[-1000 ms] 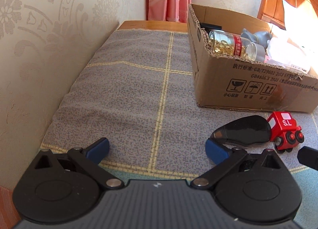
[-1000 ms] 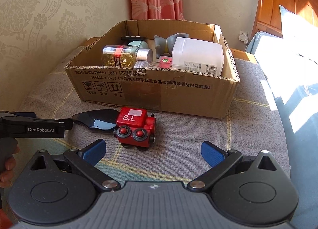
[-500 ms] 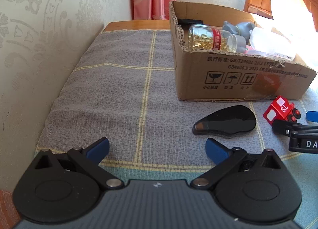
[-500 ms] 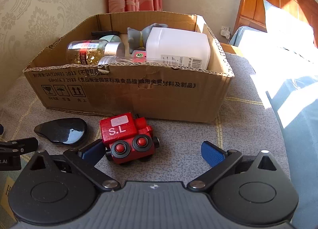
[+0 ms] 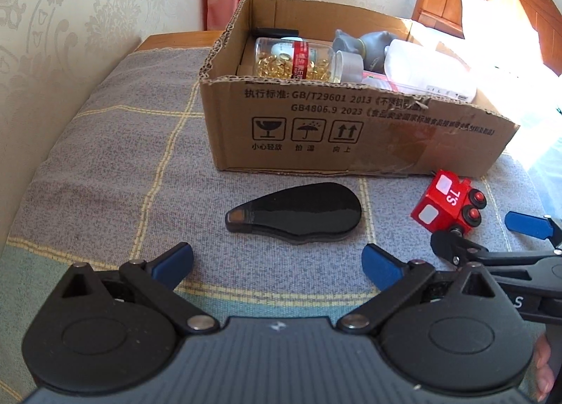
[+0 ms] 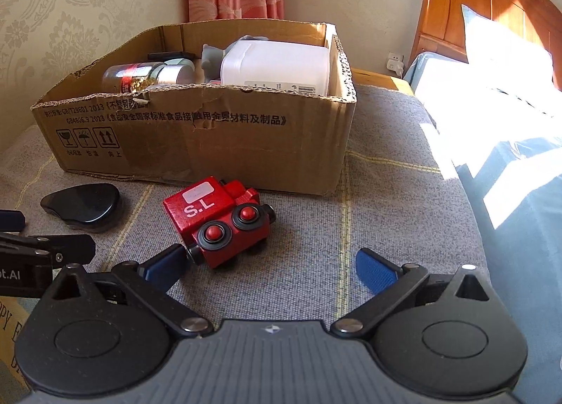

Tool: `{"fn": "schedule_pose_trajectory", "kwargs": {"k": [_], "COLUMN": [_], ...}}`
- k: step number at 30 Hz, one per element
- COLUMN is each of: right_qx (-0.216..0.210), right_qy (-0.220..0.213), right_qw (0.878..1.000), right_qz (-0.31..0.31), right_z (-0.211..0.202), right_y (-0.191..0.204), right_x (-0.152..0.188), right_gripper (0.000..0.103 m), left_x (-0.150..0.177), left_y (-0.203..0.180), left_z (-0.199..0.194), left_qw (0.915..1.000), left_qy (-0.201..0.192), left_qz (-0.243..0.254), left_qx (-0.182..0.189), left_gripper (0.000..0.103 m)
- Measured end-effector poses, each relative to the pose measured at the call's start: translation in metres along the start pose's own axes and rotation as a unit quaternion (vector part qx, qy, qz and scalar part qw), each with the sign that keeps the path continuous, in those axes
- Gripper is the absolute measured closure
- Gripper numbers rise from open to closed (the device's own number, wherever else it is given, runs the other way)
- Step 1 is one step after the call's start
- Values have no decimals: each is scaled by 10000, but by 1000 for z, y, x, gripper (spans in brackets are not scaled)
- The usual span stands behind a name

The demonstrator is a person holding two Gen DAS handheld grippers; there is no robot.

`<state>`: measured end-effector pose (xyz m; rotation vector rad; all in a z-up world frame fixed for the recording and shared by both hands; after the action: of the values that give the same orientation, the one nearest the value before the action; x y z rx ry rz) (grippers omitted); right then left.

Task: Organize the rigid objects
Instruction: 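Close the left tool on the black oval case while the right tool grasps the red S.L train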

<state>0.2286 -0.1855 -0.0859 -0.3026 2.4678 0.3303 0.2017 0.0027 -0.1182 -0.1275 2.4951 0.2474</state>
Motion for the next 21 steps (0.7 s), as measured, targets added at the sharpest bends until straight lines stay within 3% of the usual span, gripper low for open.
{"fn": "schedule_pose_trajectory", "kwargs": {"k": [5, 10, 16, 21], "right_qx": [-37, -223, -271, -321], "right_qy": [-2, 19, -82, -101], "right_qw": [10000, 9994, 9990, 9986], "right_qz": [-37, -258, -350, -403], "right_z": [-3, -6, -9, -10], "right_y": [-8, -11, -10, -9], "right_x": [1, 3, 8, 10], "right_gripper": [0, 0, 0, 0], "left_x": [2, 0, -5, -5], "left_y": [-3, -17, -29, -30], "left_z": [1, 3, 6, 5], "left_qw": [9990, 9986, 9982, 9980], "left_qy": [-126, -207, -286, -439], "left_qz": [-355, -193, -233, -188], "left_qx": [-237, -442, -465, -418], "left_gripper": [2, 2, 2, 10]}}
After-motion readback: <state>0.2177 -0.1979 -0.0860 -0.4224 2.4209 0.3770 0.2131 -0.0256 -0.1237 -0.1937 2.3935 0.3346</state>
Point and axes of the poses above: each gripper's, at about its wrist camera, not at the fingertips, and z roughly the way its jaws point, y to its left, x to its underside, the point moved 3 cm from there along z, roughly the way its jaws point, and after that the axes turned 15 degrees about -x, right-handed, at the moved point
